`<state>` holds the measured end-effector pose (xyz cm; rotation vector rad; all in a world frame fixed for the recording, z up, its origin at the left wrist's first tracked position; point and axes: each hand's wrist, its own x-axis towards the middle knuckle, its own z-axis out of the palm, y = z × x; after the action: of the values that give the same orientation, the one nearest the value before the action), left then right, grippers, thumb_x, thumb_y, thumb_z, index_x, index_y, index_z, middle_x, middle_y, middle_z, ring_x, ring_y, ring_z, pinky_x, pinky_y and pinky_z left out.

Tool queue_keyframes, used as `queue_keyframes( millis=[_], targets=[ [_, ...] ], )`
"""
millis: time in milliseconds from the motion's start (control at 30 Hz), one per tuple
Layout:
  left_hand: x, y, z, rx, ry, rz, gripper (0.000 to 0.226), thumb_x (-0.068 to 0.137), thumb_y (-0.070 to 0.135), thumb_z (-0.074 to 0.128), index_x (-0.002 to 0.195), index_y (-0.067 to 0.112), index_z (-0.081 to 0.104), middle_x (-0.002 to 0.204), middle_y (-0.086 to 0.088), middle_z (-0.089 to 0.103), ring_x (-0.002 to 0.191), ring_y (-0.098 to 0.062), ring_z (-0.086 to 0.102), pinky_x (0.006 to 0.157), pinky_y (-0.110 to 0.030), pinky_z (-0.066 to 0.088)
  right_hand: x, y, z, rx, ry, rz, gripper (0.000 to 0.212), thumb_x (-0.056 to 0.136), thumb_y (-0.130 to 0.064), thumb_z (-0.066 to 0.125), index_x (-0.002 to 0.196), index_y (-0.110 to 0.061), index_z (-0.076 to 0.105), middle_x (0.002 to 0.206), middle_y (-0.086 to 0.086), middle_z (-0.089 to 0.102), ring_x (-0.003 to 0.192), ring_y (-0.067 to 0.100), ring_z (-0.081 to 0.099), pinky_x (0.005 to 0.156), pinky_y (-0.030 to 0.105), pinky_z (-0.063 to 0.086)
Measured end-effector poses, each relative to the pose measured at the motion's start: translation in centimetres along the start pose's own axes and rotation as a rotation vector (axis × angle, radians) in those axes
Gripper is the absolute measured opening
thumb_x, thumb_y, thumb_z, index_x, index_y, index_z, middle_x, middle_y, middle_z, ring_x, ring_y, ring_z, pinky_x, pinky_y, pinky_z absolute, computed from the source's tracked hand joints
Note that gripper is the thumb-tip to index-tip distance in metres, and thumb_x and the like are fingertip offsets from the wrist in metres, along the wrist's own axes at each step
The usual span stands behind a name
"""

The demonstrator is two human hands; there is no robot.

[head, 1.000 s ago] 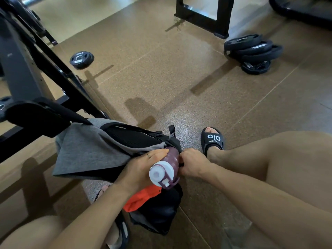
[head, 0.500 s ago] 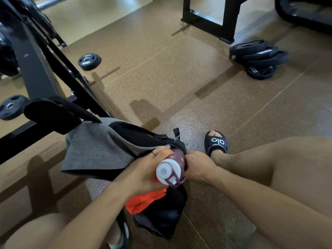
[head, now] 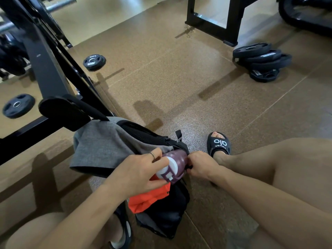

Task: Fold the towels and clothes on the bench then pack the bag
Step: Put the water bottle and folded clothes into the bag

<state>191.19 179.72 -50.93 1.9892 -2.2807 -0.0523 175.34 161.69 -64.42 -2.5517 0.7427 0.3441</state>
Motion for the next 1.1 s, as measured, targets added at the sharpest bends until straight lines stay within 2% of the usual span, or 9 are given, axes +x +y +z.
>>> queue_keyframes(
  millis=[133, 300, 433, 533, 633, 800, 933, 1033, 1100],
  targets=[
    [-0.2, -1.5, 0.8, 0.071, -0.015, 0.008, 0.035, 0.080, 0.050, 0.061, 0.097, 0.024, 0.046, 0.088, 0.001, 0.053, 0.065, -0.021, 0.059, 0.047, -0.034, 0.044, -0.1, 0.3, -0.6, -0.033, -0.004, 0.004, 0.021, 0.080, -0.027, 0.061, 0.091, -0.011, 0.068, 0.098, 0.009, 0.068, 0.099, 0.030, 0.062, 0.083, 0.038, 0.053],
    [1.2, -0.8, 2.8, 0.173, -0.027, 0.060, 0.030, 0.077, 0.044, 0.063, 0.093, 0.019, 0.055, 0.081, -0.001, 0.056, 0.071, -0.023, 0.058, 0.061, -0.036, 0.047, -0.7, 0.3, 0.0, -0.023, -0.016, 0.009, 0.020, 0.079, -0.027, 0.060, 0.088, -0.011, 0.069, 0.096, 0.010, 0.068, 0.097, 0.033, 0.063, 0.081, 0.040, 0.055],
    [3.6, 1.0, 4.6, 0.366, -0.054, 0.071, 0.023, 0.069, 0.032, 0.071, 0.083, 0.017, 0.061, 0.068, -0.002, 0.058, 0.065, -0.024, 0.055, 0.067, -0.036, 0.033, -0.7, 0.0, 0.5, 0.017, -0.025, 0.027, 0.020, 0.076, -0.027, 0.059, 0.083, -0.012, 0.069, 0.090, 0.012, 0.069, 0.091, 0.037, 0.065, 0.077, 0.042, 0.056],
    [4.9, 1.4, 6.3, 0.403, -0.114, 0.066, 0.030, 0.058, 0.027, 0.078, 0.081, 0.015, 0.061, 0.062, -0.002, 0.059, 0.063, -0.024, 0.055, 0.068, -0.037, 0.029, -0.6, -0.1, 1.2, 0.041, -0.033, 0.026, 0.021, 0.076, -0.025, 0.055, 0.086, -0.010, 0.068, 0.092, 0.014, 0.070, 0.093, 0.038, 0.065, 0.075, 0.041, 0.056],
    [5.6, 1.1, 7.4, 0.426, -0.229, 0.036, 0.038, 0.054, 0.035, 0.080, 0.082, 0.017, 0.061, 0.062, -0.002, 0.060, 0.063, -0.023, 0.055, 0.067, -0.037, 0.030, -0.3, 0.1, 1.5, 0.075, -0.045, 0.040, 0.018, 0.078, -0.022, 0.054, 0.086, -0.010, 0.065, 0.094, 0.017, 0.069, 0.094, 0.041, 0.064, 0.073, 0.040, 0.052],
    [5.8, 1.2, 7.9, 0.415, -0.202, -0.020, 0.034, 0.062, 0.031, 0.076, 0.089, 0.013, 0.064, 0.068, -0.003, 0.062, 0.066, -0.024, 0.057, 0.069, -0.038, 0.031, 0.7, 0.3, 1.3, 0.138, -0.042, 0.063, 0.013, 0.081, -0.019, 0.058, 0.084, -0.010, 0.068, 0.091, 0.015, 0.071, 0.092, 0.038, 0.064, 0.074, 0.038, 0.051],
    [4.3, 2.4, 6.2, 0.329, -0.082, -0.069, 0.028, 0.075, 0.020, 0.051, 0.101, 0.014, 0.062, 0.085, -0.003, 0.063, 0.077, -0.022, 0.059, 0.070, -0.035, 0.044, 1.2, 0.1, 2.2, 0.188, -0.050, 0.077, 0.012, 0.080, -0.022, 0.060, 0.082, -0.013, 0.068, 0.088, 0.011, 0.071, 0.088, 0.034, 0.066, 0.073, 0.036, 0.052],
    [1.6, 2.4, 4.4, 0.156, -0.067, -0.083, 0.026, 0.072, 0.015, 0.064, 0.097, 0.018, 0.058, 0.085, -0.002, 0.059, 0.070, -0.022, 0.059, 0.058, -0.035, 0.045, 1.7, -0.3, 2.2, 0.216, -0.033, 0.079, 0.014, 0.081, -0.024, 0.061, 0.083, -0.012, 0.068, 0.087, 0.011, 0.071, 0.087, 0.033, 0.066, 0.070, 0.035, 0.049],
    [-0.9, 1.8, 4.0, 0.063, -0.205, -0.150, 0.029, 0.070, 0.024, 0.074, 0.092, 0.022, 0.054, 0.082, 0.000, 0.058, 0.065, -0.024, 0.062, 0.051, -0.035, 0.045, 1.9, -0.5, 2.2, 0.246, -0.021, 0.077, 0.014, 0.080, -0.020, 0.060, 0.083, -0.010, 0.068, 0.086, 0.012, 0.071, 0.086, 0.033, 0.066, 0.068, 0.034, 0.049]
  ],
)
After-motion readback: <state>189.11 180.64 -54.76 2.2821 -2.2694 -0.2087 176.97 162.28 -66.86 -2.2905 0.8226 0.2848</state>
